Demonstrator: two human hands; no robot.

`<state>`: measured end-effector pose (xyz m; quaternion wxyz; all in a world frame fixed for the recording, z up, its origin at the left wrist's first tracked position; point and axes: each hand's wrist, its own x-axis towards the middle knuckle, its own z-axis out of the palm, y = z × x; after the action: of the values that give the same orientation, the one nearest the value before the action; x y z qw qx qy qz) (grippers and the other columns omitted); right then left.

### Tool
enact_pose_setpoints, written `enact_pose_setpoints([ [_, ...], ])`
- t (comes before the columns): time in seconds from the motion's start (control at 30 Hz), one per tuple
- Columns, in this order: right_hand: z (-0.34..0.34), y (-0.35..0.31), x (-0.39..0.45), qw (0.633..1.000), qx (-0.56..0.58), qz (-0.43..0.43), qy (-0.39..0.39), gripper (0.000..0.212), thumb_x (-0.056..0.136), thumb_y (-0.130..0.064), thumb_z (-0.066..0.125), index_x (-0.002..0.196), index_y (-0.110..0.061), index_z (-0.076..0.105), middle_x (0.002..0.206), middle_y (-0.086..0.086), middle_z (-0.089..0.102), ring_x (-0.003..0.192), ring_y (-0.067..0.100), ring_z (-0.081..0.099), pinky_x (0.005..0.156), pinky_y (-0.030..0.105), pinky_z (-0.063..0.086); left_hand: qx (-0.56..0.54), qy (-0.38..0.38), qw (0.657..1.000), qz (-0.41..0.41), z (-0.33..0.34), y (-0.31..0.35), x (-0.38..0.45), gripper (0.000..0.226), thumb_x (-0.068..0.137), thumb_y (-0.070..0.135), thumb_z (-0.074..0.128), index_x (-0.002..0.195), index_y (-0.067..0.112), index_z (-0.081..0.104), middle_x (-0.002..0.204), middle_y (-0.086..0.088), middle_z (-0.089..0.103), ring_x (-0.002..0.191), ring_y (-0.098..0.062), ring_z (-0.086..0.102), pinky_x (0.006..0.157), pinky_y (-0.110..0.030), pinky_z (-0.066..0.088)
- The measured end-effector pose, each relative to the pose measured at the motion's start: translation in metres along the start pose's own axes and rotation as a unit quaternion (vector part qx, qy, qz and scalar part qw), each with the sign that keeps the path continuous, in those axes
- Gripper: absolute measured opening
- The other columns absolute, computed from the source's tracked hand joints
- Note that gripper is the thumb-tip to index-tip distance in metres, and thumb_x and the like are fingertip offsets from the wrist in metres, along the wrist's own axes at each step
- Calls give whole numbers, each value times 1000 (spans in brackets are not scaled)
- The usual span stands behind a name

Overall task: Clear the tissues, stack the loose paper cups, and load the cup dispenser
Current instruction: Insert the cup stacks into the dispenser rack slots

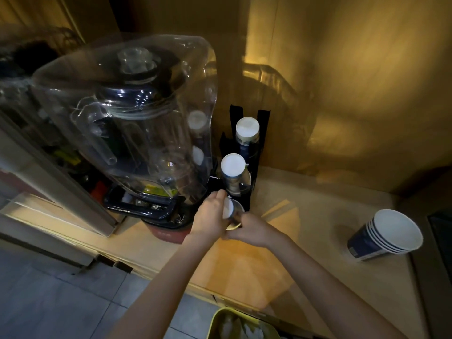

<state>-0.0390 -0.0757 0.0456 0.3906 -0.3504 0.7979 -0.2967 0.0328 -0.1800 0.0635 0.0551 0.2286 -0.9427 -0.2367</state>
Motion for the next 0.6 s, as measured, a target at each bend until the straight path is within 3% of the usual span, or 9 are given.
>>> enact_pose_setpoints([
  [0.07, -7, 1, -12, 1000, -2, 0, -4, 39, 75, -34, 70, 105, -12, 57, 100, 8, 62, 92, 23, 57, 71, 30, 44, 7, 2, 1000, 12, 6, 4, 0, 39, 72, 8, 65, 106, 5, 47, 112, -15, 55, 103, -33, 56, 74, -37, 45],
  [0.13, -14, 4, -23, 1000, -10, 2, 0, 45, 76, -36, 70, 111, -13, 55, 101, 2, 59, 95, 18, 55, 70, 25, 44, 15, 7, 1000, 19, 10, 7, 1, 38, 73, 8, 66, 106, 6, 47, 113, -14, 55, 105, -32, 54, 74, -35, 44],
  [0.23, -27, 13, -40, 999, -52, 1, 11, 60, 72, -38, 73, 122, -13, 51, 120, 9, 58, 110, 24, 55, 92, 39, 48, 30, 4, 999, 14, 10, 10, 2, 43, 73, 10, 68, 110, 7, 46, 117, -13, 54, 110, -31, 53, 79, -36, 45],
  [0.33, -36, 31, -53, 986, -168, -8, 4, 63, 71, -24, 74, 128, -14, 48, 129, 10, 52, 119, 25, 49, 96, 36, 44, 41, 1, 999, -10, 3, 13, 0, 51, 74, 19, 69, 119, 10, 46, 123, -10, 53, 113, -29, 52, 82, -38, 47],
  [0.43, -43, 58, -70, 966, -258, 21, 22, 57, 77, -15, 63, 131, -15, 44, 132, 9, 49, 122, 27, 45, 96, 38, 44, 2, 80, 997, -21, -5, 30, -4, 47, 77, 26, 66, 118, 10, 52, 117, -12, 58, 106, -30, 57, 81, -41, 50],
  [0.53, -49, 92, -90, 966, -239, 49, 81, 42, 84, -17, 55, 126, -17, 49, 128, 6, 53, 118, 23, 50, 93, 34, 44, -55, 189, 980, 25, -8, 64, -5, 25, 82, 23, 61, 102, 7, 60, 97, -12, 65, 88, -27, 62, 72, -39, 52],
  [0.6, -53, 113, -104, 968, -198, 59, 141, 31, 87, -21, 52, 118, -18, 56, 123, 5, 58, 113, 22, 55, 92, 33, 46, -85, 187, 976, 75, -5, 93, -4, 17, 84, 21, 57, 93, 7, 62, 88, -10, 66, 82, -24, 62, 68, -33, 49],
])
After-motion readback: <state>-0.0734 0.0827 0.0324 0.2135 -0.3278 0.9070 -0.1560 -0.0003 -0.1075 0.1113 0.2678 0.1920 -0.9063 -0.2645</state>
